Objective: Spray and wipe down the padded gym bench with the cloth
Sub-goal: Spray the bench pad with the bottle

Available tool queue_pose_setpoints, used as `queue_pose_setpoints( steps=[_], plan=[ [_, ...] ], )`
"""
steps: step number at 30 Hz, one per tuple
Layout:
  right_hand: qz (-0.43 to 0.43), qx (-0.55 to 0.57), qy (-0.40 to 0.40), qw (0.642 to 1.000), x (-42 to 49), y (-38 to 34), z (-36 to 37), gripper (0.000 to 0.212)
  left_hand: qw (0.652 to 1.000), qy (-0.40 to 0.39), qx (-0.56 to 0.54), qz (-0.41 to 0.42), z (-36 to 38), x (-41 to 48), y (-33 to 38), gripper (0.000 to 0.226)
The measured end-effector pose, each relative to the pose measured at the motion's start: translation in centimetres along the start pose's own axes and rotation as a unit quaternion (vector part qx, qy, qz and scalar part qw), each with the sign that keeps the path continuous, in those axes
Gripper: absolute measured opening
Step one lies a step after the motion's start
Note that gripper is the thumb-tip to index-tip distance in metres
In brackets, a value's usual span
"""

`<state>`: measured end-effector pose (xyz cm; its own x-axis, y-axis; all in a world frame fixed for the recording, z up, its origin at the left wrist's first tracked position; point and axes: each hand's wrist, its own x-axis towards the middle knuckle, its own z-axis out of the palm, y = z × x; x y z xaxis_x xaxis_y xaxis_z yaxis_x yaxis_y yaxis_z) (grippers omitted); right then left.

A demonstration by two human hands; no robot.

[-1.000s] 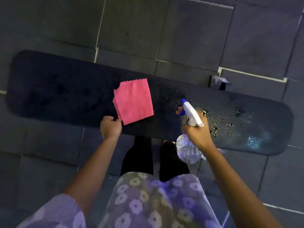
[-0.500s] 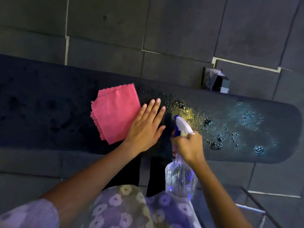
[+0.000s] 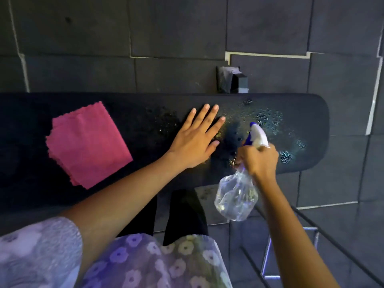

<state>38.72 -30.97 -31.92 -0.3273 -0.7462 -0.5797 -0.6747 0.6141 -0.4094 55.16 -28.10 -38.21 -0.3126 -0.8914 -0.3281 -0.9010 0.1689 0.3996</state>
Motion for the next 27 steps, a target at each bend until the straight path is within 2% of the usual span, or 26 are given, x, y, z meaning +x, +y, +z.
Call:
queue_pose_setpoints(
  steps=[2,6,10,13,16,19,21,27],
  plan=[
    [-0.011,-0.010,0.011,1.000,1.2,1.4,-2.2,0.062,1.000,-0.014,-0.003,0.019,0.4,1.4,2.1,0.062],
    [0.008,0.010,0.056,0.998,4.2,4.7,-5.9,0.065,0.998,-0.036,0.012,0.056,1.4,3.5,6.1,0.062],
    [0.022,0.013,0.097,0.995,5.7,7.2,-8.5,0.058,0.996,-0.057,0.019,0.073,2.4,4.5,9.2,0.059],
    [0.044,-0.013,0.094,0.994,5.1,8.2,-9.0,0.043,0.997,-0.052,0.015,0.061,3.0,3.9,10.0,0.059],
    [0.044,-0.053,0.032,0.997,2.8,8.9,-7.6,0.052,0.998,-0.035,0.021,0.053,3.5,1.9,9.4,0.058],
    [-0.006,-0.102,-0.088,0.991,-1.0,9.3,-4.4,0.026,1.000,-0.014,0.021,0.010,3.8,-1.5,7.9,0.058],
    [-0.046,-0.083,-0.135,0.986,-3.9,9.2,-2.0,0.011,0.999,-0.004,0.031,-0.018,3.8,-4.3,6.4,0.058],
    [-0.120,-0.090,-0.227,0.962,-7.1,6.8,2.9,0.033,0.993,0.027,0.082,-0.084,1.9,-10.4,-0.1,0.054]
  ],
)
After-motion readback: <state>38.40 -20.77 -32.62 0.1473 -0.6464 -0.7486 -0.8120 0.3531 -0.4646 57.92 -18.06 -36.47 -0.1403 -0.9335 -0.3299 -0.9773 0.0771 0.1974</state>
